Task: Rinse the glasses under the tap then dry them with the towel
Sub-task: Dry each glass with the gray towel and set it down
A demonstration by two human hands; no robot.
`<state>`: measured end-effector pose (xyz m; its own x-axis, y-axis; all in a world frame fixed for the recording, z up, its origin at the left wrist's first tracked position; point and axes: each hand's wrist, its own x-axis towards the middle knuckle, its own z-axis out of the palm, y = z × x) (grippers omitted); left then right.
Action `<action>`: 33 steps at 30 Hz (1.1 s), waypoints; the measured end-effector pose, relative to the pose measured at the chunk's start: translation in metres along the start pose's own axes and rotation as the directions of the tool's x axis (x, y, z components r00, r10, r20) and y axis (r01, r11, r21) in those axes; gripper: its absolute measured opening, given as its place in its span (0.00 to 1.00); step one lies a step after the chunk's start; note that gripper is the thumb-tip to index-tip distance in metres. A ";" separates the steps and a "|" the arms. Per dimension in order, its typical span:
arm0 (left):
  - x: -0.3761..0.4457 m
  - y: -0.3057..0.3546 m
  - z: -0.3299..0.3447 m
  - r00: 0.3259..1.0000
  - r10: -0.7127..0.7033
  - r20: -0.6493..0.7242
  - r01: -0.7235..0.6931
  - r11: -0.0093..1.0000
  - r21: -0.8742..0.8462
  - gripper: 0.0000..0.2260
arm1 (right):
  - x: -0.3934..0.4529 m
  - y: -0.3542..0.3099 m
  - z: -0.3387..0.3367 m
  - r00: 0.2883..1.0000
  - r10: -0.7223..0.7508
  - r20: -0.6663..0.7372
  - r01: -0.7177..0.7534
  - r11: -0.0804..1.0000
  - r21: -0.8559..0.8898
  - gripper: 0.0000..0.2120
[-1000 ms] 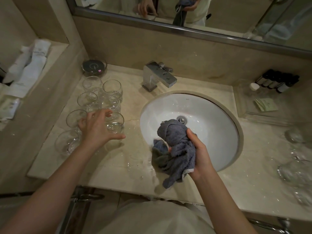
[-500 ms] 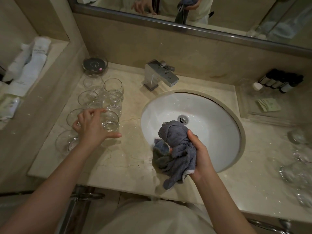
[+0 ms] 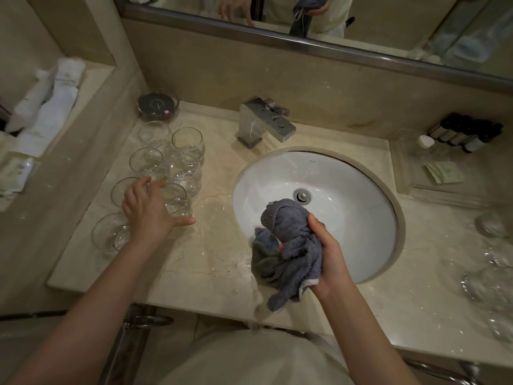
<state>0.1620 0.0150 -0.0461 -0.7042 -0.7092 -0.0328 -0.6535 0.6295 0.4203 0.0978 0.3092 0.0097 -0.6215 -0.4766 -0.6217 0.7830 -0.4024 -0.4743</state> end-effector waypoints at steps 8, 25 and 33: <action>0.000 -0.001 -0.001 0.999 0.015 0.029 -0.014 1.000 -0.022 0.50 | 0.004 0.005 -0.001 1.000 -0.007 0.017 0.007 1.000 -0.019 0.44; -0.037 0.151 0.009 0.831 0.466 0.303 -0.174 0.736 -0.655 0.16 | -0.043 -0.025 -0.047 0.964 -0.177 -0.199 0.214 0.960 0.181 0.17; -0.087 0.245 0.074 0.619 0.611 0.494 -0.189 0.726 -0.662 0.13 | -0.091 -0.049 -0.124 0.873 -0.265 -0.409 0.392 0.881 0.264 0.16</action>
<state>0.0431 0.2544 -0.0072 -0.9720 0.1025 -0.2113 -0.1579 0.3807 0.9111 0.1188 0.4691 0.0117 -0.7405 0.0102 -0.6720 0.4404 -0.7479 -0.4967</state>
